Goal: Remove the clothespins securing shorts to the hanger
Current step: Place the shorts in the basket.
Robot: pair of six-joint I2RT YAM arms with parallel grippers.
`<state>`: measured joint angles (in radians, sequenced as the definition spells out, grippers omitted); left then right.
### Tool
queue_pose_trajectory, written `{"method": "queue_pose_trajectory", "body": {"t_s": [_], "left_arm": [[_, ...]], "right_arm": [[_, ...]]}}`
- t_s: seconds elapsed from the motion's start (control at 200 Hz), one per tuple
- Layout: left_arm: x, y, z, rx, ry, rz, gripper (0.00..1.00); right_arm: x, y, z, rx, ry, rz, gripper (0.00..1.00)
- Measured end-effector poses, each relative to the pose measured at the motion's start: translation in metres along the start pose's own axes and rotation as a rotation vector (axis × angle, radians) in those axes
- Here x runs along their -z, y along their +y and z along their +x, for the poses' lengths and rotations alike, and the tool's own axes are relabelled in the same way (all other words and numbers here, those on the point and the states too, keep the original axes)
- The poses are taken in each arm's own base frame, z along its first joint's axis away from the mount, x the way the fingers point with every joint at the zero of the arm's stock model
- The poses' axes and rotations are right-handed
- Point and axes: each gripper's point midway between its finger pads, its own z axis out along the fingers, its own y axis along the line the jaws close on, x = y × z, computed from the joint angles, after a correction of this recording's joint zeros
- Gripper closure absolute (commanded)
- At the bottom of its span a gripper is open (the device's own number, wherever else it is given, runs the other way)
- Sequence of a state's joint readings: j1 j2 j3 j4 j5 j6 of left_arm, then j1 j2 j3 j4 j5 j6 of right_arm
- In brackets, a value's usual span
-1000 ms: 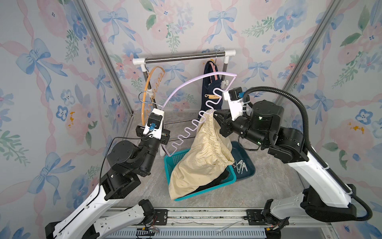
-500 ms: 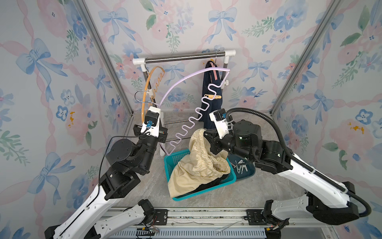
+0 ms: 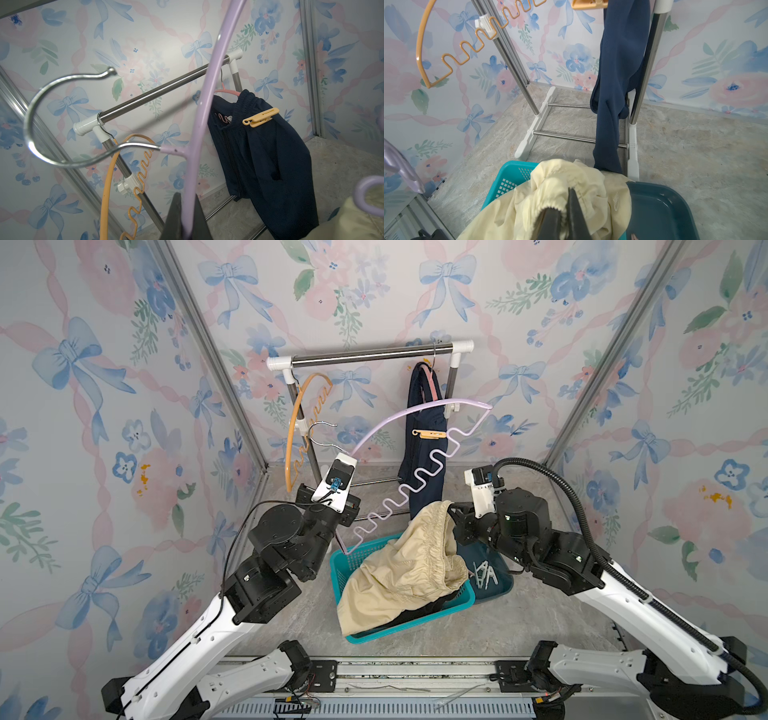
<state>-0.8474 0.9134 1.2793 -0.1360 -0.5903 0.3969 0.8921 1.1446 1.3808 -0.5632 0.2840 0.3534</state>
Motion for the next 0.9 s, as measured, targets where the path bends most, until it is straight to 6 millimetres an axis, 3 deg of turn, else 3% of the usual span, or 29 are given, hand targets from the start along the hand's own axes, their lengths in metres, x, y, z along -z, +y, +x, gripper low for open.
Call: {"method": "queue_pose_trajectory", "body": {"t_s": [0.12,0.355,0.645,0.9], "left_arm": [[-0.002,-0.002,0.003,-0.013,0.012,-0.002,1.0],[-0.002,0.002,0.007,-0.033,0.032,-0.019,1.0],[-0.003,0.003,0.012,-0.045,0.05,-0.029,1.0],[-0.009,0.007,0.023,-0.065,0.099,-0.076,1.0]], "right_arm": [[-0.009,0.01,0.008,0.008,0.027,-0.022,1.0],[-0.035,0.05,0.038,0.058,0.114,-0.104,1.0],[-0.068,0.07,0.063,0.008,0.175,-0.164,1.0],[-0.106,0.104,0.125,-0.014,0.306,-0.252,1.0]]}}
